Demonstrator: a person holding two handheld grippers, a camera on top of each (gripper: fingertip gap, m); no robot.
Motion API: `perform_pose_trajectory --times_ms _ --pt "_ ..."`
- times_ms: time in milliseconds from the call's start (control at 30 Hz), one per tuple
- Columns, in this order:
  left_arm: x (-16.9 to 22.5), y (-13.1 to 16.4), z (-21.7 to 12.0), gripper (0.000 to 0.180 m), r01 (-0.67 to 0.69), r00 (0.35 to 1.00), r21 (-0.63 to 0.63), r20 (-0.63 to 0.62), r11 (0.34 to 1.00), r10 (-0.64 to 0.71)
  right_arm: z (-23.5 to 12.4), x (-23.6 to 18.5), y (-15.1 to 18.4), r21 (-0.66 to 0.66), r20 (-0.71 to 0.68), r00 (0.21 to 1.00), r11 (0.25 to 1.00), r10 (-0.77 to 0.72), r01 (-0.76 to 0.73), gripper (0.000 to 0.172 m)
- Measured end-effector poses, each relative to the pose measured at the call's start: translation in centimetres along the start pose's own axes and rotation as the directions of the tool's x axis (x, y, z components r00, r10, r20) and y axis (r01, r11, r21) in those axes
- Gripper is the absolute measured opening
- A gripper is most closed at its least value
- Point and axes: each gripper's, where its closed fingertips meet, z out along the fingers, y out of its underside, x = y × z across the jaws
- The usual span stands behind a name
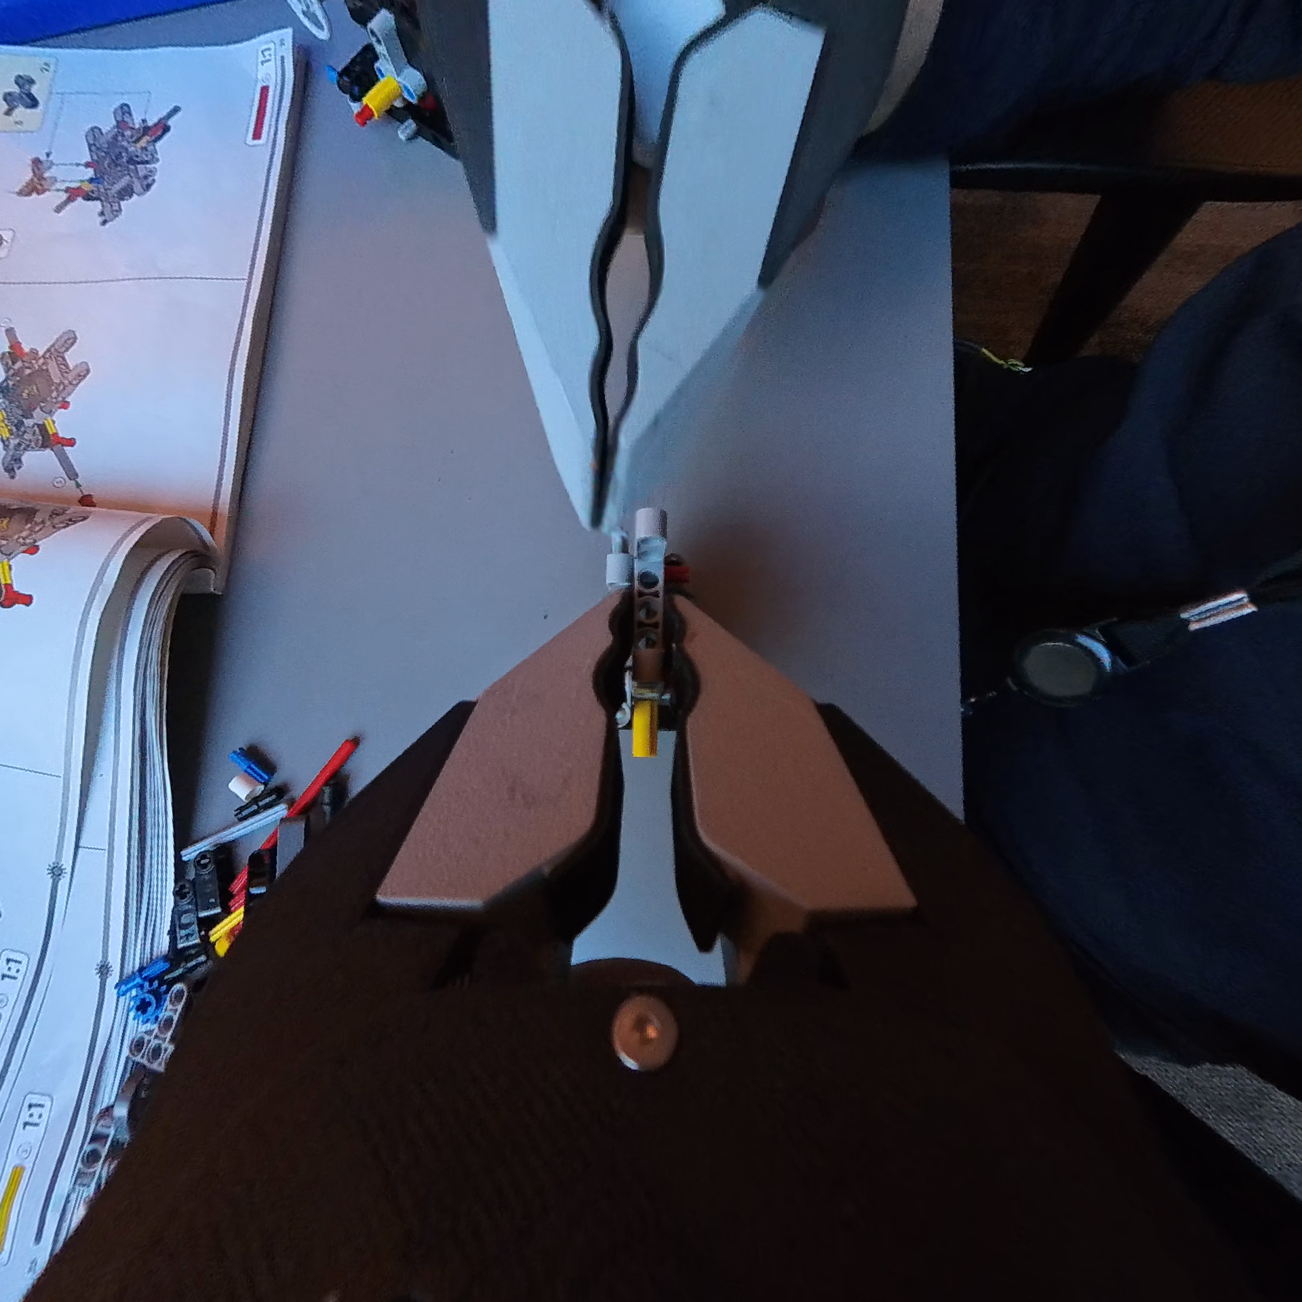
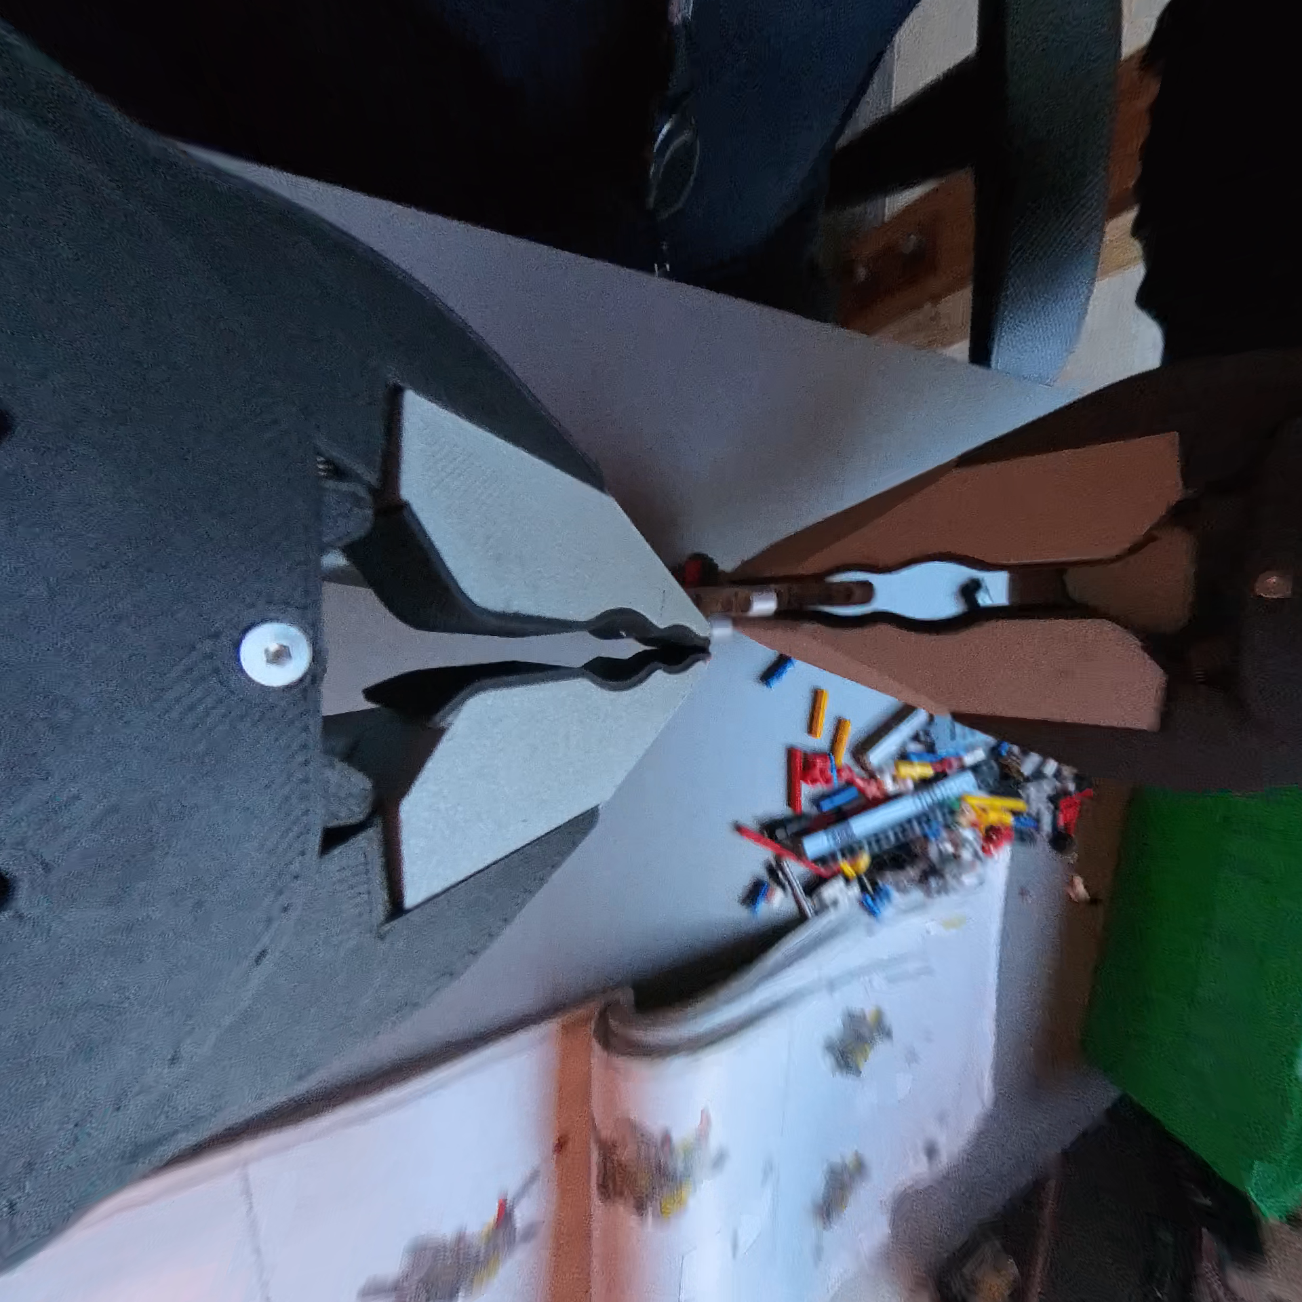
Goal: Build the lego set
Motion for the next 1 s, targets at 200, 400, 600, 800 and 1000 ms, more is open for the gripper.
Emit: perform_pose_trajectory --times_ms 200,400,600,800,1000 --pt "-0.4 0.1 -0.1 0.005 0.006 1.000 -0.008 0.013 1.000 -0.006 0.0 -0.1 0.1 0.038 0.029 0.999 0.999 0.025 -0.026 0.000" --pt "-0.3 0.2 -0.1 0.005 0.005 1.000 0.000 0.015 1.000 -0.005 -1.0 0.1 -1.3 0.052 -0.013 1.000 0.999 -0.011 0.011 0.000" --pt "-0.1 0.0 0.0 0.005 0.003 1.000 0.005 0.010 1.000 -0.003 -2.0 0.8 -2.3 0.056 -0.063 0.997 0.997 -0.040 0.043 0.000" --pt "-0.3 0.0 0.0 0.005 0.001 1.000 -0.003 0.018 1.000 -0.001 0.0 0.3 0.2 -0.023 -0.012 1.000 1.000 -0.008 0.008 0.000" --pt "-0.4 -0.1 0.0 0.005 0.010 1.000 0.011 0.016 1.000 -0.010 -1.3 0.7 -1.7 -0.005 -0.054 0.998 0.999 -0.045 0.044 0.000"
